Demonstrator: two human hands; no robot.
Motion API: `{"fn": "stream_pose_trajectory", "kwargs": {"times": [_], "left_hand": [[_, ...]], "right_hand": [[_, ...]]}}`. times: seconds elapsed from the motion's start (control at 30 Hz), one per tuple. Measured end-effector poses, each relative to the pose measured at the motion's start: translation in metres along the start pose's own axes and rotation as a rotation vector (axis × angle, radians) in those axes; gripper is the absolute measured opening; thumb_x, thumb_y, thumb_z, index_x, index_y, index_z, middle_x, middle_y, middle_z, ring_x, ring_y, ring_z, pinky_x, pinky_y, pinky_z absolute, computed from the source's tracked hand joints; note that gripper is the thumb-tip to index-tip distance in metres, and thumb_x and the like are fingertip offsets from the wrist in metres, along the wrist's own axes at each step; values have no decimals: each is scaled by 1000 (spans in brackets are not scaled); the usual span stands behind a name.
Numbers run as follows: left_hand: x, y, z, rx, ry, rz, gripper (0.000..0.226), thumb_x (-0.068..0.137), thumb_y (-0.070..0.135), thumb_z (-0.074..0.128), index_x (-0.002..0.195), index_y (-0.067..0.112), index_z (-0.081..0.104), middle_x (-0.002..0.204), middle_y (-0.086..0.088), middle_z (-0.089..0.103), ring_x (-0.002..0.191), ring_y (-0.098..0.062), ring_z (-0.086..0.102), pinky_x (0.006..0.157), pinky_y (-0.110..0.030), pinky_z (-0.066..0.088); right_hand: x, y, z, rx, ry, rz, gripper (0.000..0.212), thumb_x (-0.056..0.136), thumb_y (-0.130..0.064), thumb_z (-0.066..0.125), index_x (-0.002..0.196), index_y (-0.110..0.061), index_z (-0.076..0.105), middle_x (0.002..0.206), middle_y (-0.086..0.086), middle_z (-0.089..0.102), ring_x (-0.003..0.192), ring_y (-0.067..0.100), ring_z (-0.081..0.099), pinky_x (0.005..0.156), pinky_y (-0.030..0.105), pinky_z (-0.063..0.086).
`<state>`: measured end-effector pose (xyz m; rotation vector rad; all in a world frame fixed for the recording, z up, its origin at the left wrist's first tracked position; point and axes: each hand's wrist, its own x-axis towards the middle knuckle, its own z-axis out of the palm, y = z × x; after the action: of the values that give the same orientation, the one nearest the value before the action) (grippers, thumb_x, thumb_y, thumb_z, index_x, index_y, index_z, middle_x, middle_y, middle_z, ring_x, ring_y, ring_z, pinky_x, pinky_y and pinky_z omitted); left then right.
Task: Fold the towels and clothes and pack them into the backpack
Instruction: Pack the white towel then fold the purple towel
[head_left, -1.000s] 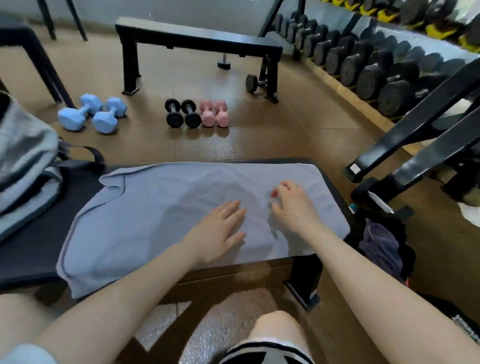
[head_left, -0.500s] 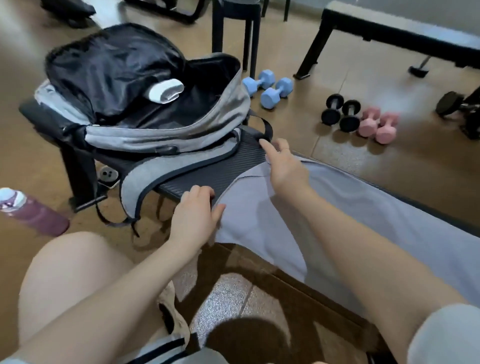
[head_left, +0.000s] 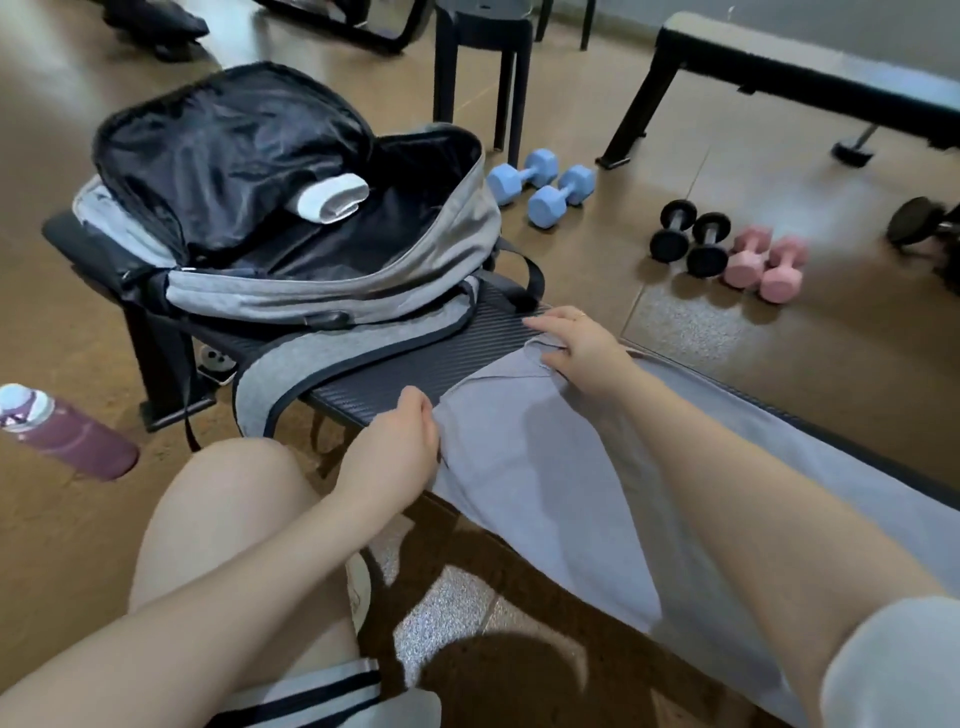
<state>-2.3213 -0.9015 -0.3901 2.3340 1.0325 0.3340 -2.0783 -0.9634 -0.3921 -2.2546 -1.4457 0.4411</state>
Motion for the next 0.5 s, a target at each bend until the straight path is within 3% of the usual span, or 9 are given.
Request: {"fn": "stream_pose_trajectory", "kwargs": {"times": [0.1,0.17,0.27,0.33,0.4,0.5], "left_hand": [[0,6,-1,-78,9,14,17,99,19,29,97,7,41,69,-16,60,60,-32,57,56,-44,44],[-1,11,0,-175,-28,-32,17,100,21,29,95,9,41,69,-13,59,60,-30,57,56,-40,43],[2,15,-3,-245,-89,-65,17,96,32,43,94,15,46,67,-2,59,56,-15,54,51,-27,38],[5,15,-7,-229,-108,-49,20,91,37,52,90,18,52,65,3,61,54,-9,53,49,-21,35],[10,14,-13,-187,-98,-32,22,89,36,57,81,15,57,60,5,59,51,-6,50,47,-18,33],[16,13,-21,-229,-64,5,21,88,30,57,76,13,57,52,3,55,43,-5,45,46,-17,32]], "right_hand": [[6,0,-4,-122,-105,-22,38,90,-7,53,127,-12,55,126,12,52,117,27,49,97,29,34],[8,-1,-12,-128,-56,35,21,91,-11,52,108,-10,64,108,12,56,97,27,56,84,32,40],[9,3,-22,180,151,166,15,93,-16,51,87,-11,64,74,7,57,62,21,57,71,36,50],[13,9,-28,243,334,208,20,93,-21,50,84,-14,67,76,8,57,70,20,55,73,35,47],[16,10,-38,233,462,265,26,93,-25,50,72,-21,64,85,9,54,82,16,47,71,26,32],[19,7,-54,348,613,393,30,92,-27,51,63,-20,58,71,4,51,75,15,42,64,27,27]]}}
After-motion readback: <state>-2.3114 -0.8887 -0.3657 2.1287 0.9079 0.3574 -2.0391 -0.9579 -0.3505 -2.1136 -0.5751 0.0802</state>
